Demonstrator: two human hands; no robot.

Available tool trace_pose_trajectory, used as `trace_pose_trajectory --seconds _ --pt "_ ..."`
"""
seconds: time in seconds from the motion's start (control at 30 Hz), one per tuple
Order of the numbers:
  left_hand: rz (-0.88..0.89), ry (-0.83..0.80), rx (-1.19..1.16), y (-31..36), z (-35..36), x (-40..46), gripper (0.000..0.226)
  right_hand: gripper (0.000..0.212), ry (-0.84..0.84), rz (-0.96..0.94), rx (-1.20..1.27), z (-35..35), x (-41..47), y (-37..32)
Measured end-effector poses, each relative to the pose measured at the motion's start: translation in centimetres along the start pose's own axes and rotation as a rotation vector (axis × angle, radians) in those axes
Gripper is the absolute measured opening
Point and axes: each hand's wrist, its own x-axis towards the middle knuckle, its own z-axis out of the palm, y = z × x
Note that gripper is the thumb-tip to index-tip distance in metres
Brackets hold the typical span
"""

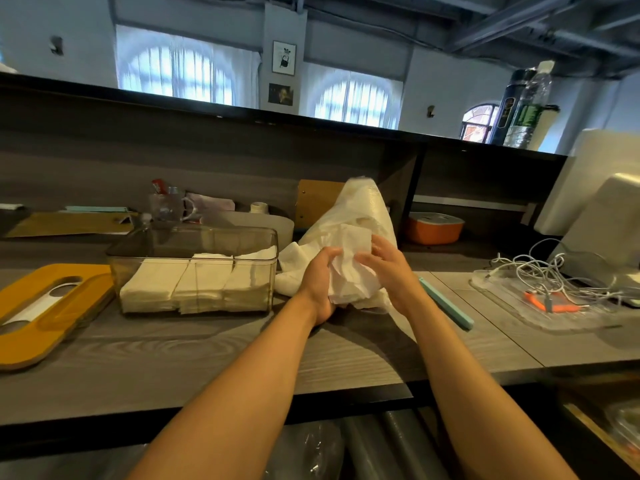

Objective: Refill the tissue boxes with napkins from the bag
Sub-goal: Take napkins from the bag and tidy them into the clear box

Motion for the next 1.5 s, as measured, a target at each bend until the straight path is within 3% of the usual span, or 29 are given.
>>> trace_pose_trajectory --seconds 0.13,0.3,0.47,0.63,0.7,0.77,0.83,0.9,0.97,1.1,1.27,1.4,1.5 --pt "0.117 0.099 0.088 -0.2 0.0 0.8 0.037 0.017 -0.06 0.174 0.088 0.2 -0.2 0.1" --pt "0.166 0.146 0.13 0.0 0.2 0.5 0.019 0.012 0.008 0.156 0.108 -0.1 -0.4 0.0" --pt "0.077 0.156 -0.006 0.3 -0.1 0.5 0.072 0.005 0.221 0.214 0.319 -0.7 -0.2 0.1" --pt "0.051 0.048 -0.081 0.4 0.0 0.1 0.082 0.027 0.044 0.148 0.777 -1.1 -0.7 -0.7" --pt "0.031 0.003 -0.066 0.3 0.0 0.0 0.089 0.026 0.032 0.114 0.642 -0.5 -0.8 -1.0" --pt "0.053 -0.029 -0.04 0.2 0.0 -0.1 0.092 0.018 0.062 0.104 0.289 0.5 -0.7 -0.6" --pt "0.068 -0.054 -0.029 0.0 0.0 0.0 0.074 0.013 0.065 0.114 0.046 1.3 -0.6 -0.2" --pt "0.053 -0.056 -0.015 -0.1 0.2 0.1 0.049 0.015 0.068 0.163 0.034 1.5 -0.7 -0.4" --pt "0.043 -0.038 -0.007 -0.2 0.2 0.1 0.038 0.02 0.09 0.166 0.05 1.2 -0.6 -0.6" --pt "-0.026 -0.097 0.076 -0.4 0.2 -0.2 0.036 0.017 0.157 0.099 0.116 0.4 -0.7 -0.8" --pt "-0.051 -0.165 0.07 0.0 0.2 -0.9 0.03 0.016 0.172 -0.105 0.001 0.2 -1.1 -0.7" --pt "-0.079 -0.207 0.08 -0.1 0.2 -1.0 0.026 0.023 0.045 -0.053 0.005 1.0 -1.3 -1.0" --pt "-0.069 -0.192 0.107 0.0 0.0 -0.8 0.024 0.04 0.109 0.052 0.108 0.6 -1.0 -1.1"
